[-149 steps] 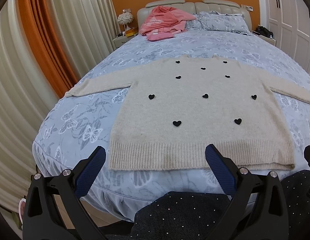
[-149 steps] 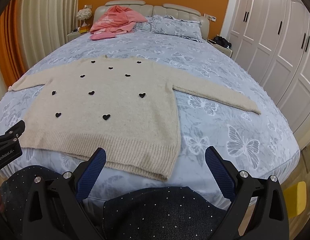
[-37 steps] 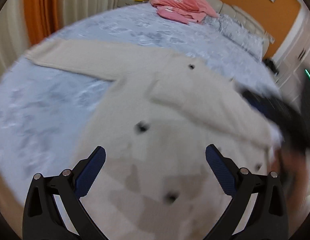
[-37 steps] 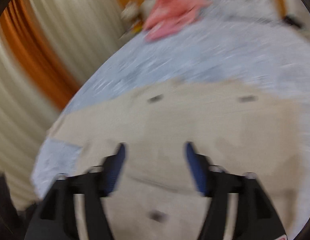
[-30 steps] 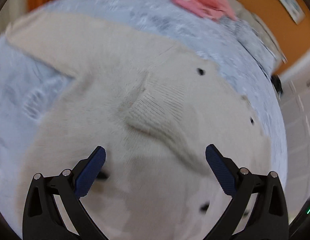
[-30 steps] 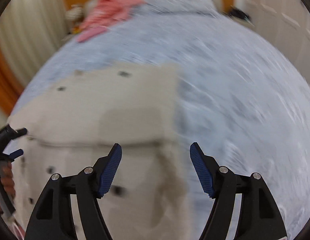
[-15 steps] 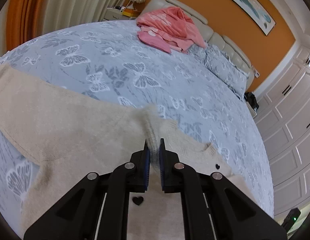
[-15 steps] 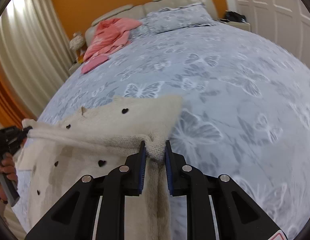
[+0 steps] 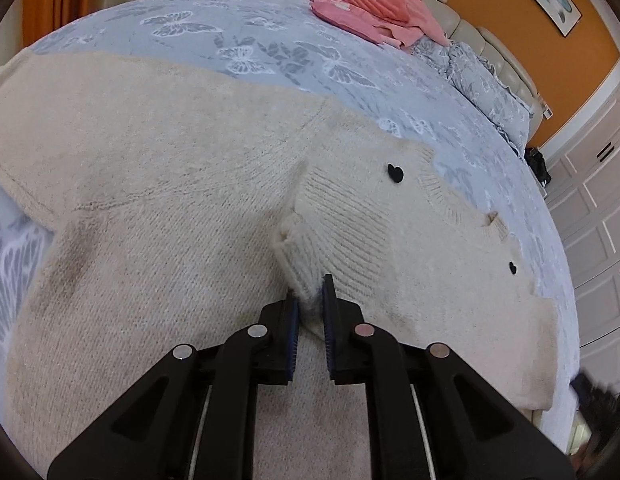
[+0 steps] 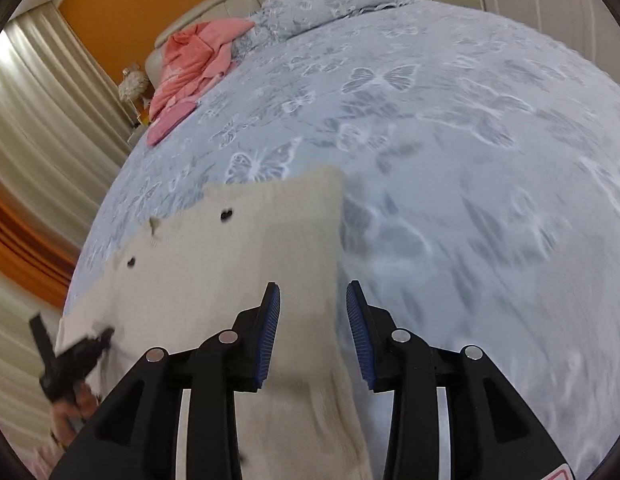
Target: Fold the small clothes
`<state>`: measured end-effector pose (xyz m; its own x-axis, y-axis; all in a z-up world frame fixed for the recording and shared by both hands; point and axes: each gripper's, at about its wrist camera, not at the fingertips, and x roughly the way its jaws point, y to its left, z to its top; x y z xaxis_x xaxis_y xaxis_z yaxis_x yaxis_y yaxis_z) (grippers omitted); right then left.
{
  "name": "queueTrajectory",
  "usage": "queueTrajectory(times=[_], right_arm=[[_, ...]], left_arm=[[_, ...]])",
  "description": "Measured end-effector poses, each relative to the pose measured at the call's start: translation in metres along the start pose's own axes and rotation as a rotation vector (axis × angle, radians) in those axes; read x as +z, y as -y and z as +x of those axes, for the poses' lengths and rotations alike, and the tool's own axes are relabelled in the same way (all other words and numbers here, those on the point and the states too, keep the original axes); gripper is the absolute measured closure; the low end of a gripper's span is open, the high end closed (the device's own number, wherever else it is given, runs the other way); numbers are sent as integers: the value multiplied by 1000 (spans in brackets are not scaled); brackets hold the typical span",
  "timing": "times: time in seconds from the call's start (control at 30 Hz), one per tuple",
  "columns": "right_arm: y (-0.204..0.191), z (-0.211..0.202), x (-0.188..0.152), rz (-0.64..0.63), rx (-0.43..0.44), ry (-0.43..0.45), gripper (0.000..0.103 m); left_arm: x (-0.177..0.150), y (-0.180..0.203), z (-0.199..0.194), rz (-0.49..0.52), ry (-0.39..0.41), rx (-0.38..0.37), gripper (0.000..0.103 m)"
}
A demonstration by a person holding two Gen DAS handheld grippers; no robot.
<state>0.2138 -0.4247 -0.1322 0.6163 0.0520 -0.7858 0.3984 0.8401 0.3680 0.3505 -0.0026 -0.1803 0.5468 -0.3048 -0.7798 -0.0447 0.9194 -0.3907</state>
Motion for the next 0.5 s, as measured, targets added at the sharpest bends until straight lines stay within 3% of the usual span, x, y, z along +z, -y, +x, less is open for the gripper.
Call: queueTrajectory(times=[0.1,0.13,0.17,0.23,0.3,0.37,0.5], right_arm=[[-12,41,24,-22,-18,-69,68],[-15,59,29,-34,-28,-105,76],[-15,68,29,-48,-45,-122,95],[-12,68,30,-63,-82,-68,95],[-1,81,25,-55,-129,-96,94],[4,70,23,4,-103,-73,92],[-20,41,14,-86,-141,-19,90]], left_arm=[[1,-3,0,-13,-8,-4,92],[1,-5,0,-10,-13,-7,92],[2,-5,0,-3,-15,-7,92],[2,-5,1,19,-16,-7,92],[1,-4,3,42,-13,-6,92],[0,-4,3,45,-7,-11,91],[-1,-18,-6,-34,7,-81,88]])
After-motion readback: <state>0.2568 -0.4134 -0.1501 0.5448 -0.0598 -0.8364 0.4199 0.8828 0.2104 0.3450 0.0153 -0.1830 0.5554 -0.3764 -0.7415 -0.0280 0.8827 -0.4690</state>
